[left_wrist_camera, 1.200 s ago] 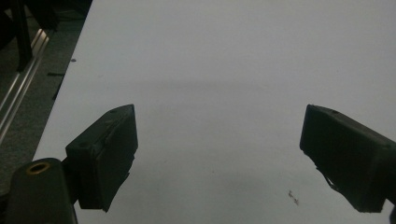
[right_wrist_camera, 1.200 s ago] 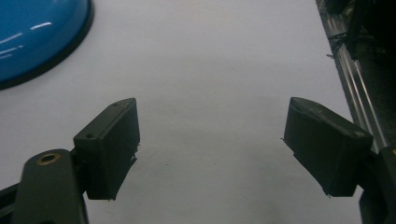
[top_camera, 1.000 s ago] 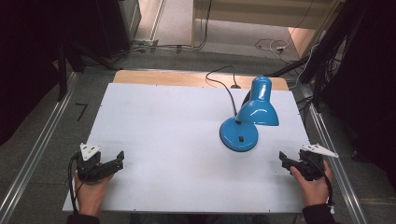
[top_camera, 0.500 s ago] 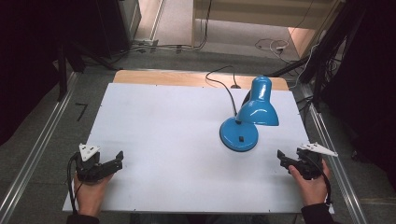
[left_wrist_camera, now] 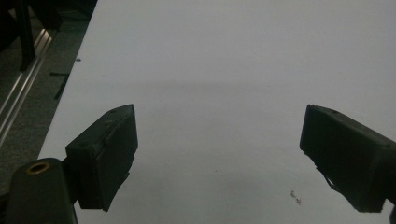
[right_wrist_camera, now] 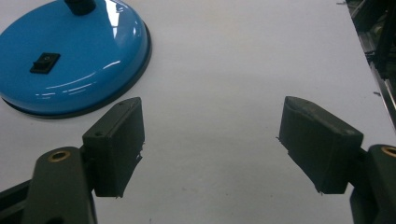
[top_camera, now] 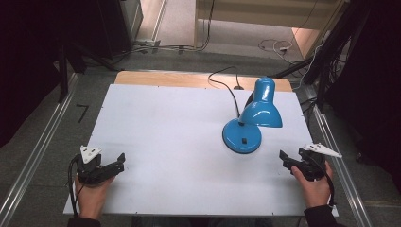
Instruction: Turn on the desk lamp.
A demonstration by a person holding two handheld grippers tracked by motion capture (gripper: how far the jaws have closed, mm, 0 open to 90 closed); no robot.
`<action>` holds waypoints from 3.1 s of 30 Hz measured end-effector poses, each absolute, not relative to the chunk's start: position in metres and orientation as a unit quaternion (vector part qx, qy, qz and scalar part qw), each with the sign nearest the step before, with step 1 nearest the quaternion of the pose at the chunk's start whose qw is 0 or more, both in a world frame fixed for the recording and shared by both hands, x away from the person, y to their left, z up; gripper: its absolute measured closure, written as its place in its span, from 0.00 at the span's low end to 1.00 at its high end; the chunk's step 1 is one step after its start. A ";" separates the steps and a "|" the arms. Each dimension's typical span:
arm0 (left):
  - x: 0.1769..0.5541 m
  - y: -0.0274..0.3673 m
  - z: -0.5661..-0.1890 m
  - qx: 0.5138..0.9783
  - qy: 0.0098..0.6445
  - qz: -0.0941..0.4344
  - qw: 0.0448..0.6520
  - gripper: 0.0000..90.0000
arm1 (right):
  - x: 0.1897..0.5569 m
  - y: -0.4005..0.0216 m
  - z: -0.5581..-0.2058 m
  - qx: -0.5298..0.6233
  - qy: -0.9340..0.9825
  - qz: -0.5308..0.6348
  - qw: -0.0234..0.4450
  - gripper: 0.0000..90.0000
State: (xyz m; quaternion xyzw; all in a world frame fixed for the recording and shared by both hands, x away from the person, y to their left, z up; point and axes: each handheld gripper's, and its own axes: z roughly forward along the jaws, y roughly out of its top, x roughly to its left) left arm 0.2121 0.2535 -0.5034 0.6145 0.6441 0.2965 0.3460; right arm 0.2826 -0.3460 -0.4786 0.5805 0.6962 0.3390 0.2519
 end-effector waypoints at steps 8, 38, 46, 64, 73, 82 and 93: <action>0.212 0.254 -0.503 0.614 0.644 0.296 0.347 0.13 | 0.285 -0.339 -0.478 0.572 0.702 0.340 0.253 0.23; 0.211 0.255 -0.503 0.613 0.645 0.296 0.348 0.13 | 0.293 -0.321 -0.474 0.558 0.714 0.352 0.235 0.23; 0.211 0.255 -0.503 0.612 0.645 0.297 0.349 0.13 | 0.294 -0.320 -0.473 0.557 0.715 0.353 0.231 0.23; 0.210 0.257 -0.502 0.612 0.646 0.296 0.348 0.13 | 0.301 -0.304 -0.471 0.543 0.725 0.359 0.226 0.23; 0.210 0.257 -0.503 0.611 0.646 0.295 0.350 0.14 | 0.304 -0.298 -0.471 0.541 0.727 0.358 0.225 0.23; 0.210 0.257 -0.503 0.610 0.647 0.295 0.350 0.14 | 0.309 -0.291 -0.470 0.536 0.729 0.361 0.224 0.24; 0.210 0.258 -0.503 0.609 0.648 0.296 0.349 0.14 | 0.312 -0.283 -0.471 0.532 0.731 0.365 0.221 0.24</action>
